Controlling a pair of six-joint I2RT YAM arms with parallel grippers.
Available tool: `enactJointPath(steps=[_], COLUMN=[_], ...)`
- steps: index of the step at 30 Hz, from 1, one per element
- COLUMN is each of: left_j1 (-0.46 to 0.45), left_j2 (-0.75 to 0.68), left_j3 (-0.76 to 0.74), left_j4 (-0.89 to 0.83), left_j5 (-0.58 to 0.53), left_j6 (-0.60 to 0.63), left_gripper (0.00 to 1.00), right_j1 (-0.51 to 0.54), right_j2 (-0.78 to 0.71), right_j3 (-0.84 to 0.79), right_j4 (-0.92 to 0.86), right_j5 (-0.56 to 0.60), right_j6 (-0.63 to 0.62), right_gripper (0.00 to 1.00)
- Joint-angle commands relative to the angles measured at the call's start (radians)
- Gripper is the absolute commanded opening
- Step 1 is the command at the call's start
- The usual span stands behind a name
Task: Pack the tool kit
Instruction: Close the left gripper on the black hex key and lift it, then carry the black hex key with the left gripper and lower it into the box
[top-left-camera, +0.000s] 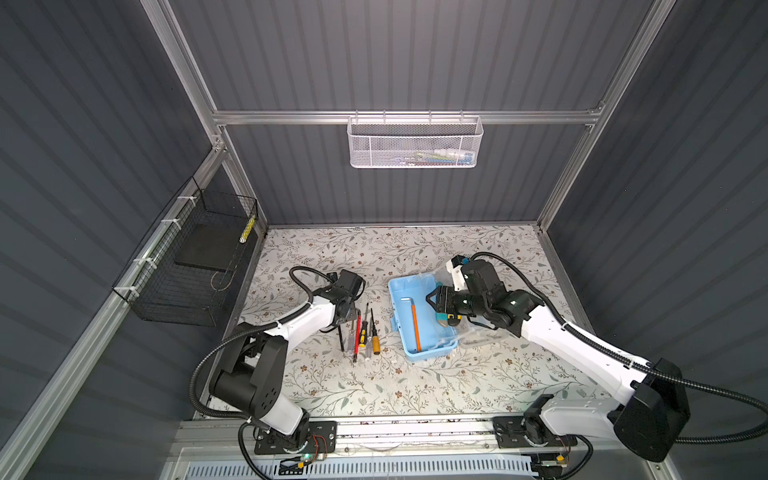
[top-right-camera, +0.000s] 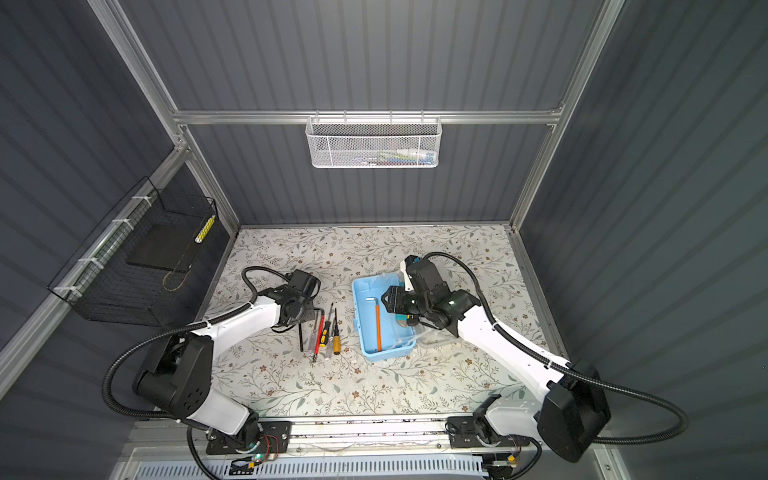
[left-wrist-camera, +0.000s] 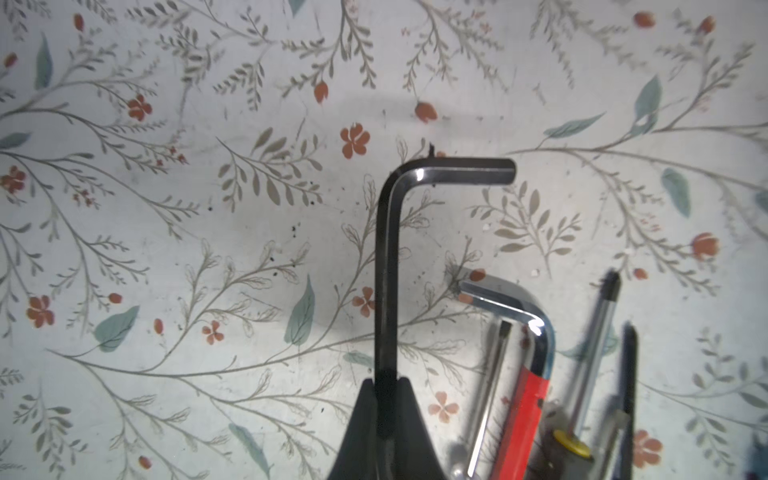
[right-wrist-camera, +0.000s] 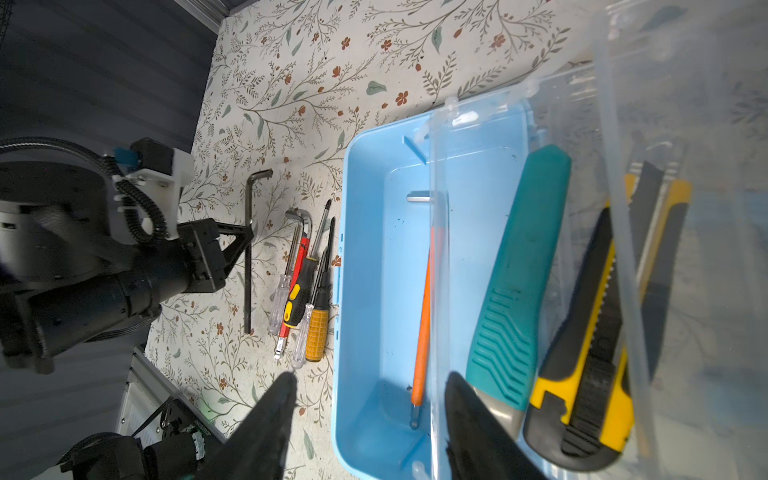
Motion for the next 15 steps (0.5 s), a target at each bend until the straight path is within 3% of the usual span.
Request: enactJointPath(steps=[1, 5, 10, 15], left_j1=[0.005, -0.051, -0.237, -0.328], left_j2=[-0.095, -0.17, -0.193, -0.134], left_j3=[0.059, 0.104, 0.131, 0.147], left_j4=[-0.048, -0.029, 0.088, 0.212], left_j5=[0.046, 0.167, 0.183, 0.197], left_j6=[0.014, -0.057, -0.204, -0.28], left_gripper=[0.0, 0.0, 0.0, 0.0], right_j1=[-0.011, -0.032, -0.066, -0.08], right_j2=[-0.024, -0.056, -0.097, -0.114], right_j3=[-0.014, -0.021, -0.039, -0.035], right_j4=[0.0, -0.004, 0.009, -0.013], right_j5=[0.012, 0.018, 0.02, 0.026], right_j6=[0.0, 0.004, 0.014, 0.004], right_gripper=[0.58, 0.58, 0.58, 0.58])
